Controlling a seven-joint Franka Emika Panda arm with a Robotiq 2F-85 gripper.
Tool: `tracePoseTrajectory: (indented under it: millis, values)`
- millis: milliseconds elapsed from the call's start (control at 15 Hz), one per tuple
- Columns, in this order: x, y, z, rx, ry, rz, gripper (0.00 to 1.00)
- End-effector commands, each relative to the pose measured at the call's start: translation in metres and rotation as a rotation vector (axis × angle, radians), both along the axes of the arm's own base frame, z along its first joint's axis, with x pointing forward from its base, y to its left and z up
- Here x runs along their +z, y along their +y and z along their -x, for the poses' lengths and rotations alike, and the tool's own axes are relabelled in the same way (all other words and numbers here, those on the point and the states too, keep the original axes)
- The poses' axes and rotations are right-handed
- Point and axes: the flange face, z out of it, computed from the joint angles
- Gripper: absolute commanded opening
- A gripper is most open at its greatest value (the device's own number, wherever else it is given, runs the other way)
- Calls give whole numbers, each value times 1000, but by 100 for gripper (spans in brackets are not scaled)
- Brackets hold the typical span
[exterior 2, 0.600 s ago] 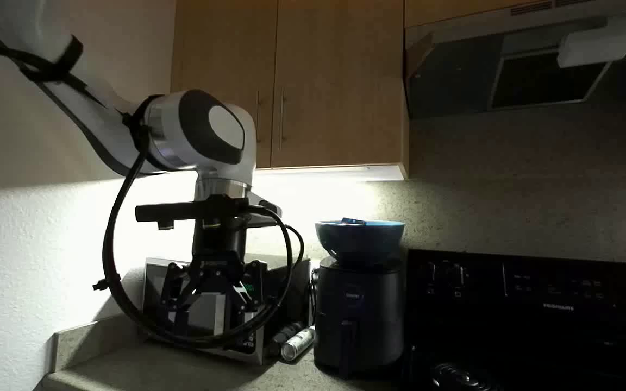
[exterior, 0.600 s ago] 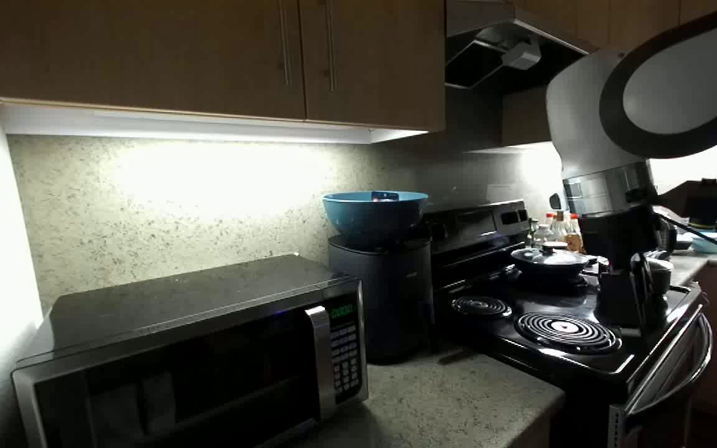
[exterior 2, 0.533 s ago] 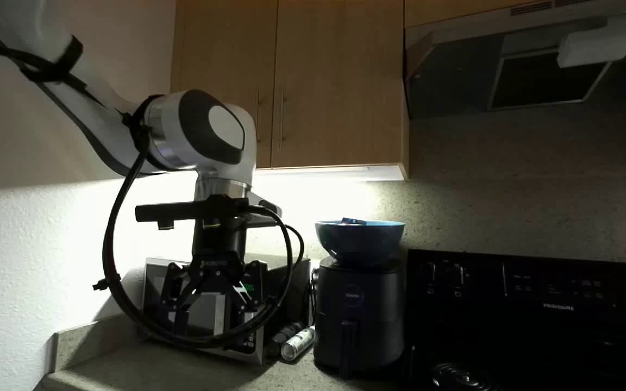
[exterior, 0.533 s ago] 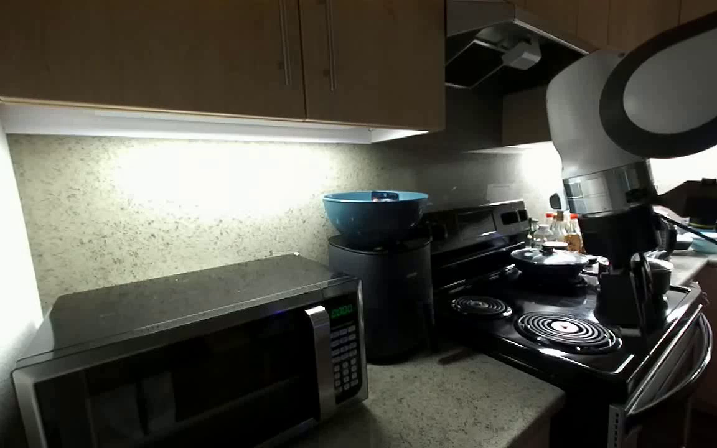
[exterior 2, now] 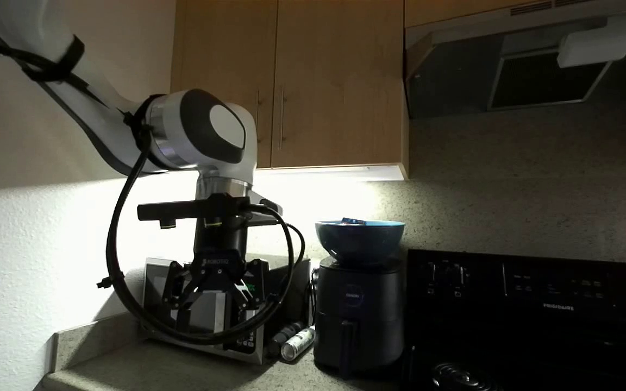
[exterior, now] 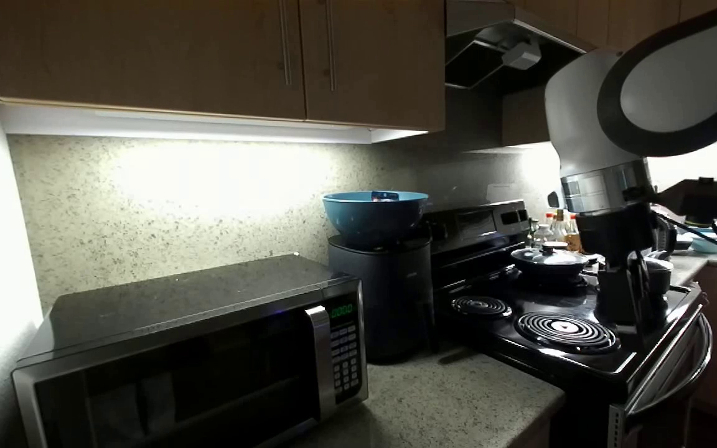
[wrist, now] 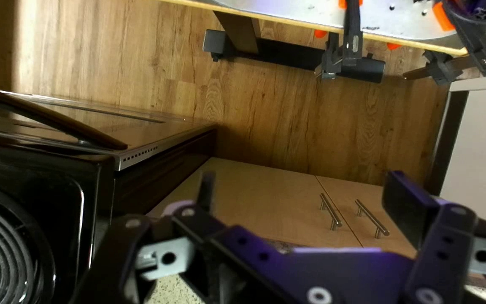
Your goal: Put the blue bowl on the counter top
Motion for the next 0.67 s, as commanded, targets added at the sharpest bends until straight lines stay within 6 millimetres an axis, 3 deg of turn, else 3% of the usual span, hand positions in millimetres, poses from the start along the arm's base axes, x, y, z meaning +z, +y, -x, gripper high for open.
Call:
tracePoseTrajectory:
  millis: [0, 267, 400, 467, 600]
  values:
    - [16, -4, -35, -7, -62, 33, 100]
    - [59, -2, -71, 13, -240, 65, 100]
    - [78, 0, -79, 21, -330, 67, 100]
    - [67, 0, -71, 24, -271, 39, 100]
    - [79, 0, -76, 28, -308, 40, 100]
